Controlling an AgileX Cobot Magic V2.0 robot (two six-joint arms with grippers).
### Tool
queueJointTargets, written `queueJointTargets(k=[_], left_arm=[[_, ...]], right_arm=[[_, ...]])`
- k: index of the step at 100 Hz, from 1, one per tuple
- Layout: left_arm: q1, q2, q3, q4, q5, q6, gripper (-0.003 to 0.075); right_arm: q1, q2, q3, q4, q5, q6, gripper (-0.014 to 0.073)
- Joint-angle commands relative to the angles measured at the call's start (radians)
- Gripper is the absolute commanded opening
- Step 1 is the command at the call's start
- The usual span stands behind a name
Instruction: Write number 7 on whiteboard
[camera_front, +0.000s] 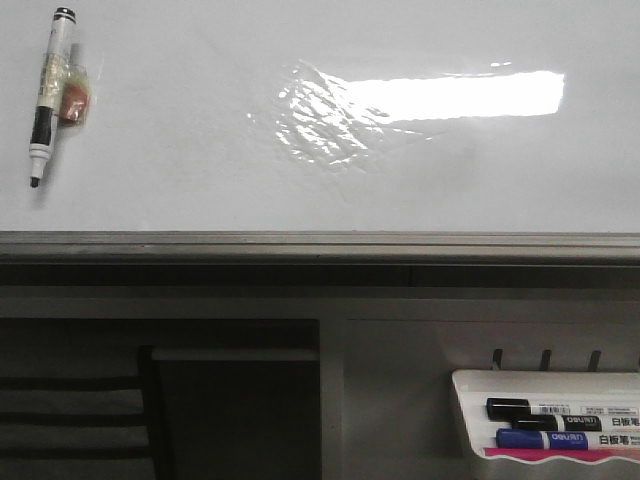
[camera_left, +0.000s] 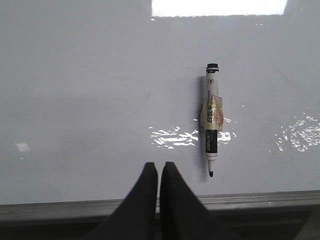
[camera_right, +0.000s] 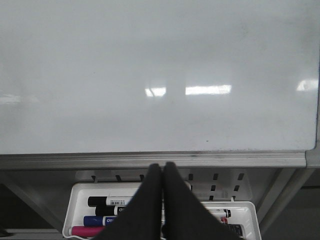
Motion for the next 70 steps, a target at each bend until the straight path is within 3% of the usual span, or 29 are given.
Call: queueJointTargets(k=[1, 20, 27, 42, 46, 52, 70], left_arm=[[0.003, 0.013, -0.036, -0.005, -0.076, 0.001, -0.002], [0.003, 0.013, -0.034, 0.001, -0.095, 0.001, 0.0013], [0.003, 0.013, -0.03, 0.011, -0.102, 0.001, 0.0137], [0.003, 0.013, -0.023, 0.028, -0.102, 0.001, 0.0554], [0.003, 0.013, -0.023, 0.028, -0.102, 0.001, 0.0601], [0.003, 0.013, -0.023, 0.028, -0.1, 0.001, 0.0633], [0.003, 0.013, -0.023, 0.026, -0.1, 0.001, 0.0599]], right_arm=[[-0.004, 0.016, -0.036, 0.002, -0.066, -0.009, -0.0071], [-0.004, 0.016, -0.036, 0.002, -0.08, -0.008, -0.0041], [-0.004, 0.016, -0.036, 0.0, -0.09, -0.008, 0.0063], [-0.004, 0.016, -0.036, 0.0, -0.113, -0.008, 0.0409], [-0.004, 0.016, -0.036, 0.0, -0.113, -0.008, 0.0449], [-0.004, 0.016, -0.036, 0.0, -0.113, -0.008, 0.0475], [-0.004, 0.016, -0.036, 0.0, -0.113, -0.008, 0.0475]])
